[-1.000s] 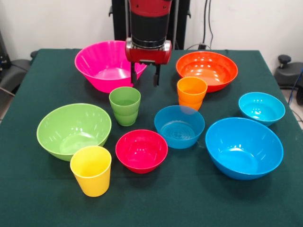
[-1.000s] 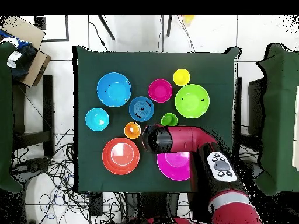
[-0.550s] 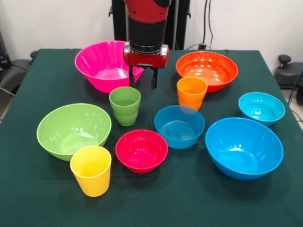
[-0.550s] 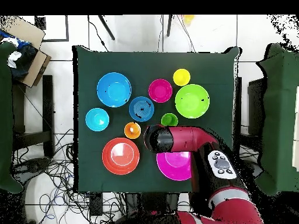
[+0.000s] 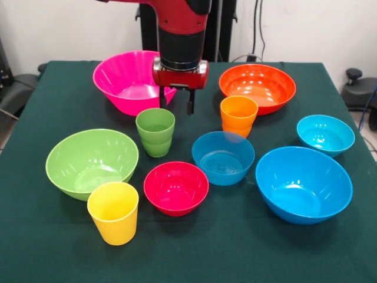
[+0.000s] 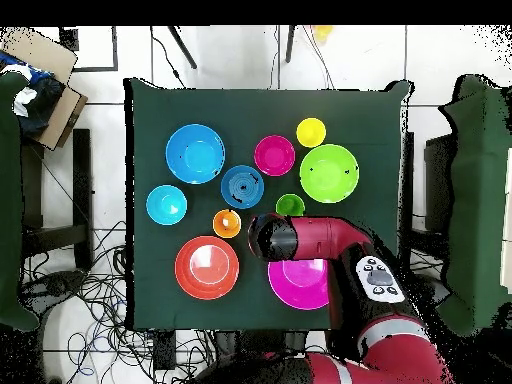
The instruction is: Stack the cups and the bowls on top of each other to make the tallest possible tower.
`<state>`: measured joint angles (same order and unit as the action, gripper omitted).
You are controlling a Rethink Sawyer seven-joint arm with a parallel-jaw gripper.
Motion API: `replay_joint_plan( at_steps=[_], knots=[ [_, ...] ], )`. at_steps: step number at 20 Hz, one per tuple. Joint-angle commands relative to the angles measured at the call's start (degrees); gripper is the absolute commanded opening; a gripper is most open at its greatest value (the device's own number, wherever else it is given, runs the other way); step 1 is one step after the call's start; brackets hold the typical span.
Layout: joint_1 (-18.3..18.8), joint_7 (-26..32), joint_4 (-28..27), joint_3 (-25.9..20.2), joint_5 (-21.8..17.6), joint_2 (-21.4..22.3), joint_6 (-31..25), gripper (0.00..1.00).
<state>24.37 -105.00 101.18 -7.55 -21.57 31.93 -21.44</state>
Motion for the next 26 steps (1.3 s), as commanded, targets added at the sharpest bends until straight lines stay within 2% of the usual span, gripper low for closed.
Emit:
replay_joint_plan(
  at_steps=[1,9,13,19,26],
  knots=[
    [1.9,1.5,-4.8,-3.4,-5.0,-3.4,4.6,1.00],
    [7.4,7.8,-5.4,-6.5,-6.8,-1.8,0.9,1.00],
    [7.8,6.9,-5.1,-7.2,-7.5,-1.5,0.4,1.00],
    [7.4,6.2,-3.0,-7.9,-6.1,2.6,-3.9,1.00],
    [7.0,6.3,-3.2,-7.8,-5.7,3.4,-5.8,1.00]
  ],
)
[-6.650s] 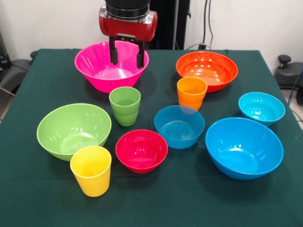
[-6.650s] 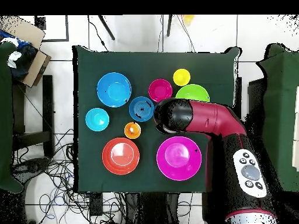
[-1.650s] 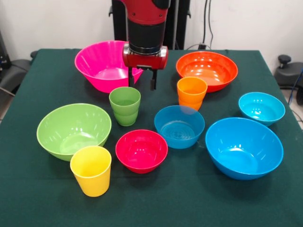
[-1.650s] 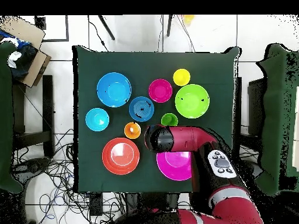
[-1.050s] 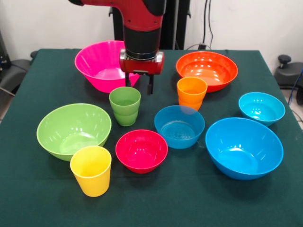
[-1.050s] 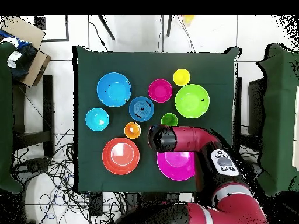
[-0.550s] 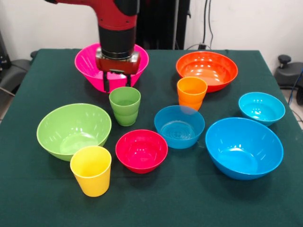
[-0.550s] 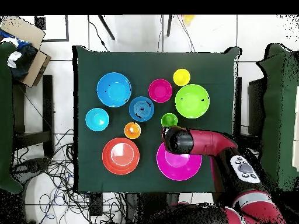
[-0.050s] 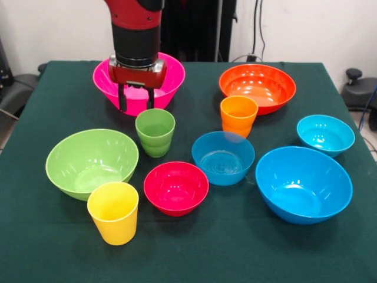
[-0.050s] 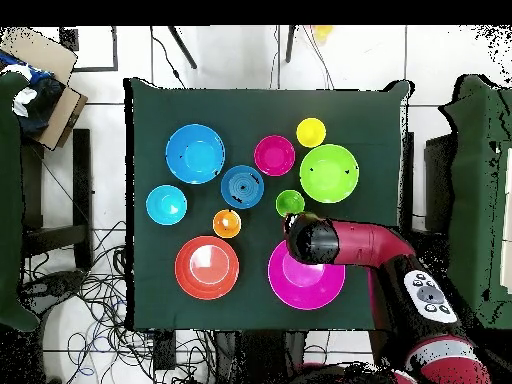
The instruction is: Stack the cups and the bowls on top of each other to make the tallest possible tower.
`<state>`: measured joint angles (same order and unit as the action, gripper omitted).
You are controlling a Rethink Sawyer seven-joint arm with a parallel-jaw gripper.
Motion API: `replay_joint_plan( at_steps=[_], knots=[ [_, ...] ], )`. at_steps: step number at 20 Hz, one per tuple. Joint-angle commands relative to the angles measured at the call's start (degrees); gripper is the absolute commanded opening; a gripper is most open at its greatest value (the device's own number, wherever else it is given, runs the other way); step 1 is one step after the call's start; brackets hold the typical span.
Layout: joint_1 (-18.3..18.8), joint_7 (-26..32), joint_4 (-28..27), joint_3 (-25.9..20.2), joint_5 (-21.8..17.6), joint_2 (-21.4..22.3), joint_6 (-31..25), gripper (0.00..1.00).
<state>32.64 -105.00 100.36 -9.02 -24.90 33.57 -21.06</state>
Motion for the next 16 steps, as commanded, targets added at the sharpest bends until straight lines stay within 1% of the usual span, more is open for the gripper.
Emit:
replay_joint_plan(
  at_steps=[1,4,6,10,14,16],
  knots=[
    [-1.2,6.4,-2.3,-6.4,-2.3,2.0,-6.4,1.00],
    [0.3,8.4,-3.4,-7.2,-2.8,1.6,-7.1,1.00],
    [1.7,11.1,-5.1,-8.2,-3.4,1.0,-8.5,1.00],
    [3.8,15.1,-6.8,-9.8,-3.8,2.3,-12.6,1.00],
    [4.6,14.8,-6.9,-10.8,-3.9,2.6,-14.0,1.00],
    [4.4,13.9,-6.4,-11.1,-4.0,2.8,-14.2,1.00]
  ],
)
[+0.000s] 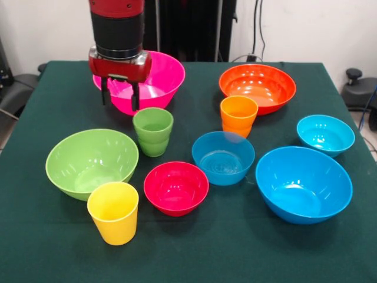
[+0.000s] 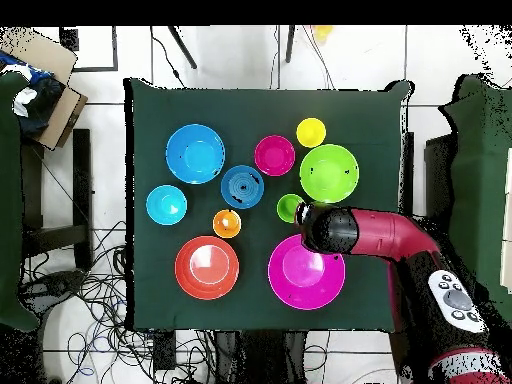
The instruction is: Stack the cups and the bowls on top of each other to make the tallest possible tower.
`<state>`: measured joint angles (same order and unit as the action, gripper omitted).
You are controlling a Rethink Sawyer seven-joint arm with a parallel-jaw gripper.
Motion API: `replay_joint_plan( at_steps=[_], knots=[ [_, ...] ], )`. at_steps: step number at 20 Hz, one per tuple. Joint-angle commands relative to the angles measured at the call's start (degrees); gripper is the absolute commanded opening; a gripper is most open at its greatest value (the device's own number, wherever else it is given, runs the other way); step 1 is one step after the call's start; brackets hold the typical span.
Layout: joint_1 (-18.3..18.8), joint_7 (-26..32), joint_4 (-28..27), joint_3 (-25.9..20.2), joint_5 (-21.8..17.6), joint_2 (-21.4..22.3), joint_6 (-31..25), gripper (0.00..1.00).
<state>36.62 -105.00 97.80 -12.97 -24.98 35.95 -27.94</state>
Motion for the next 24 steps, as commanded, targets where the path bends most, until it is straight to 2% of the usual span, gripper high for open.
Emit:
replay_joint_plan(
  at_steps=[1,7,9,13,19,24],
  knots=[
    [0.5,13.6,-3.4,-7.3,-3.8,1.0,-7.8,1.00],
    [0.0,12.9,-1.2,-7.9,-1.7,6.9,-14.2,1.00],
    [-0.2,12.8,-1.7,-8.3,-1.8,7.1,-15.2,1.00],
    [-1.3,11.0,-3.3,-8.6,-2.4,6.9,-15.8,1.00],
    [-3.7,4.1,0.8,-7.2,-0.9,9.9,-13.8,1.00],
    [-4.5,0.9,3.1,-6.1,-0.1,9.8,-11.3,1.00]
  ],
)
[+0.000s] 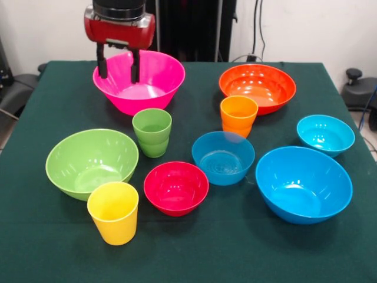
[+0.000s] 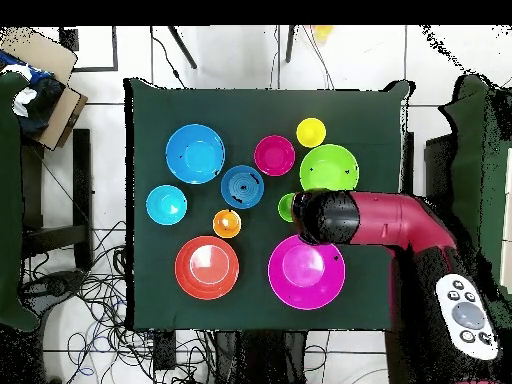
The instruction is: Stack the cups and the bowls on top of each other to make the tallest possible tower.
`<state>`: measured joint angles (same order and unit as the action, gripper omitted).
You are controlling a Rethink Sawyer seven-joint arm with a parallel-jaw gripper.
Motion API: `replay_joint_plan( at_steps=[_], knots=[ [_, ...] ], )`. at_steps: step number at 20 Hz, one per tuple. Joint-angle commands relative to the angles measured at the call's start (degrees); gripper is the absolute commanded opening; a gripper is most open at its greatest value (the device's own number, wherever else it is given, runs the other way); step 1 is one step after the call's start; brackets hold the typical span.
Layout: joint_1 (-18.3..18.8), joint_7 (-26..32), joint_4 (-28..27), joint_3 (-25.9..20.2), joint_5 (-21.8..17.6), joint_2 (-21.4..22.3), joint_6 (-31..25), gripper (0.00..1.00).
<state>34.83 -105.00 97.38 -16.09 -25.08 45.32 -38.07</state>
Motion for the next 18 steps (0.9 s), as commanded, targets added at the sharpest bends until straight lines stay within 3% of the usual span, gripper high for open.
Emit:
replay_joint_plan(
  at_steps=[1,6,18],
  knots=[
    [-3.0,0.0,3.9,-2.5,0.0,0.6,-0.5,1.00],
    [-5.6,-8.0,6.0,0.7,2.6,1.9,2.0,1.00],
    [-12.2,-14.2,6.4,6.2,6.2,0.6,5.2,1.00]
  ],
)
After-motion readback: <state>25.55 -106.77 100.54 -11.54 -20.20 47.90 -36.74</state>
